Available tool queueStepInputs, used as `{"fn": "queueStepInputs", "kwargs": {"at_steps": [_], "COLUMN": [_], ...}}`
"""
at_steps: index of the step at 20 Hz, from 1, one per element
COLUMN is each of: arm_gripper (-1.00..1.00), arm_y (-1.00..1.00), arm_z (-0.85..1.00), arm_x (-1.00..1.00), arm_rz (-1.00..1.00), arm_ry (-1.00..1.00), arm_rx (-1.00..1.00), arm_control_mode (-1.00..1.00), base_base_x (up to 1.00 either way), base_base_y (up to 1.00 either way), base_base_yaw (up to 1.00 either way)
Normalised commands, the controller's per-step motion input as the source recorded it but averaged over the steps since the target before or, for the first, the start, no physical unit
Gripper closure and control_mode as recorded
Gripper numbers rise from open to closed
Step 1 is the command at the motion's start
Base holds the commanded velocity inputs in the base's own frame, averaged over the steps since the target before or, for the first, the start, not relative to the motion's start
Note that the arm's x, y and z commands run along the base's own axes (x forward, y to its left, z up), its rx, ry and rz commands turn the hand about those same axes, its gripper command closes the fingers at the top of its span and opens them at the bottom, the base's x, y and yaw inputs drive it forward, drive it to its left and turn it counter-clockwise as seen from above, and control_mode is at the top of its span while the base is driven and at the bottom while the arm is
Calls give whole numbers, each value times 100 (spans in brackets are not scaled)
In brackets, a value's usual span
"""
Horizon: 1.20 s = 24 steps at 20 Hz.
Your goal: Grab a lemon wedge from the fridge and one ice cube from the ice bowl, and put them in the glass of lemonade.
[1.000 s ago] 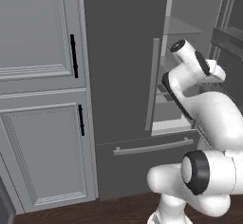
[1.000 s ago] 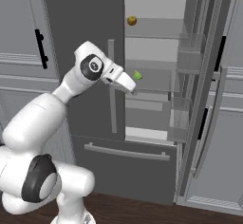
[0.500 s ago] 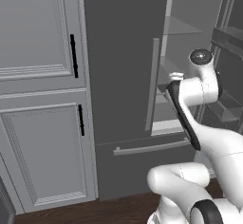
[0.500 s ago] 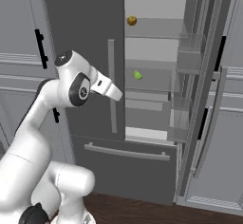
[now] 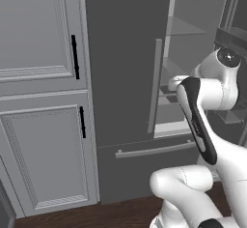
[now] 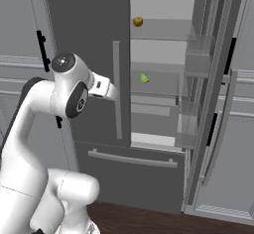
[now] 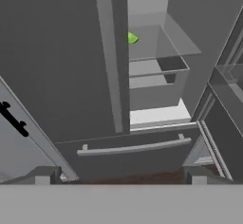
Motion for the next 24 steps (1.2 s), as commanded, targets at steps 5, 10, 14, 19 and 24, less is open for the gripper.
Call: {"fn": "queueStepInputs", "kwargs": {"at_steps": [5, 10, 14, 19, 24], "arm_gripper": [-100, -100, -100, -100, -100], "arm_y": [44, 1, -12, -11, -4], "arm_z": [2, 3, 0, -28, -33], "arm_x": [52, 49, 47, 56, 59], "arm_rz": [0, -5, 0, 3, 6], "arm_ry": [-3, 0, 0, -1, 0], "arm_rx": [0, 0, 0, 0, 0], "arm_control_mode": [-100, -100, -100, -100, -100], "base_base_x": [0, 0, 0, 0, 0], "base_base_y": [0, 0, 0, 0, 0], "base_base_yaw": [0, 0, 0, 0, 0]}}
